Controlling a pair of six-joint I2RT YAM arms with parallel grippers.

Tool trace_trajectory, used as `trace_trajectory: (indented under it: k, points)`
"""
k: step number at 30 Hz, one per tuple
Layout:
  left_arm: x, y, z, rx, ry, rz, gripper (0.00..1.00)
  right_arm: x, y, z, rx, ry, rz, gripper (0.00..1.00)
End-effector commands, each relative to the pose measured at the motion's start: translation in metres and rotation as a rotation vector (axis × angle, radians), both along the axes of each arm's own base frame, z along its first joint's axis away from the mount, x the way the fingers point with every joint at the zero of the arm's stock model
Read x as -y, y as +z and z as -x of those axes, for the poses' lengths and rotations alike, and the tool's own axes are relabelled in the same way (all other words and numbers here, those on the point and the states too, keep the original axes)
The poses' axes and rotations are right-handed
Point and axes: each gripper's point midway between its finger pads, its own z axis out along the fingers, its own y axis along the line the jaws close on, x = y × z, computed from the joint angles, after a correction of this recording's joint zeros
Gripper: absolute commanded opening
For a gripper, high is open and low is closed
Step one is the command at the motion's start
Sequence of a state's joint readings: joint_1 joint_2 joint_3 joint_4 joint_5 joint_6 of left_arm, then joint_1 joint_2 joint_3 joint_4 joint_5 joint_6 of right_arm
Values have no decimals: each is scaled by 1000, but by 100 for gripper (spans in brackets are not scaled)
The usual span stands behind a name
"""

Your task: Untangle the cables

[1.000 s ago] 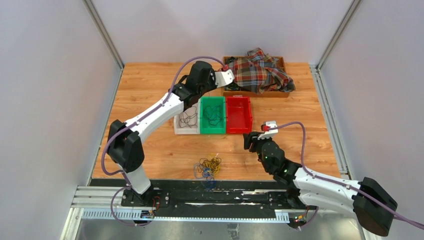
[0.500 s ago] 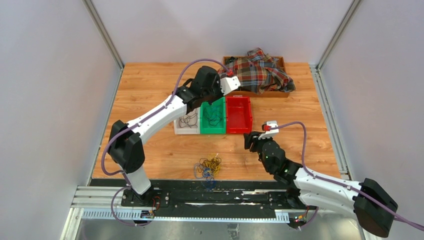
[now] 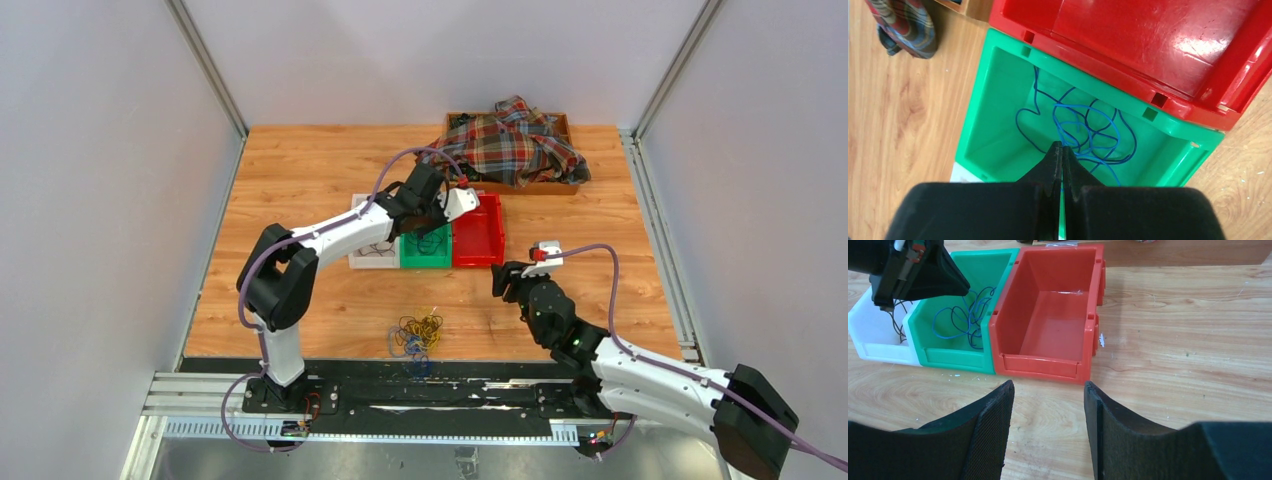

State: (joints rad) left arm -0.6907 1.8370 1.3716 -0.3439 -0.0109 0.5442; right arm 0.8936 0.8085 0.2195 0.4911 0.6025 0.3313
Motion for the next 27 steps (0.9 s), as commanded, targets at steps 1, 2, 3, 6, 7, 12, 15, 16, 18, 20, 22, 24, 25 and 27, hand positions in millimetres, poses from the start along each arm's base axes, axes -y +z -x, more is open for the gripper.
trace_trajectory:
  k: [1, 2, 3, 6, 7, 12, 15, 16, 18, 20, 22, 24, 25, 27]
  points:
    - [7, -1, -13, 41, 22, 28, 0, 5, -2, -3, -13, -28, -1, 54]
    - [8, -1, -13, 39, 23, 32, 1, 5, -2, -3, -15, -27, 1, 54]
    - [8, -2, -14, 38, 25, 33, 3, 5, -3, -3, -16, -26, 3, 54]
    - [12, 6, -14, 21, 12, 57, 37, 5, 1, -3, -11, -27, -1, 54]
    - [14, 14, -15, 16, 10, 77, 45, 4, 2, -3, -10, -25, -1, 54]
    - [13, 46, -13, -11, 0, 119, 66, 3, 9, -3, 4, -17, -8, 54]
    - [10, 68, -9, -17, -12, 138, 85, 2, 14, -3, 9, -9, -7, 54]
    - [9, 76, -5, -21, -21, 143, 91, 2, 16, -3, 13, -7, -9, 54]
    - [7, 93, 6, -34, -55, 154, 96, 2, 19, -3, 17, -1, -2, 54]
    - [4, 104, 26, -73, -105, 160, 97, 1, 22, -3, 22, 4, -1, 54]
    - [-1, 108, 53, -135, -176, 161, 98, 0, 24, -2, 23, 13, 0, 54]
    - [-10, 108, 84, -197, -239, 164, 98, -1, 23, -1, 21, 22, 0, 54]
    - [-16, 105, 100, -230, -265, 161, 98, -1, 23, -1, 19, 26, -4, 55]
    - [-28, 95, 126, -284, -295, 156, 98, -2, 23, 0, 16, 31, -5, 56]
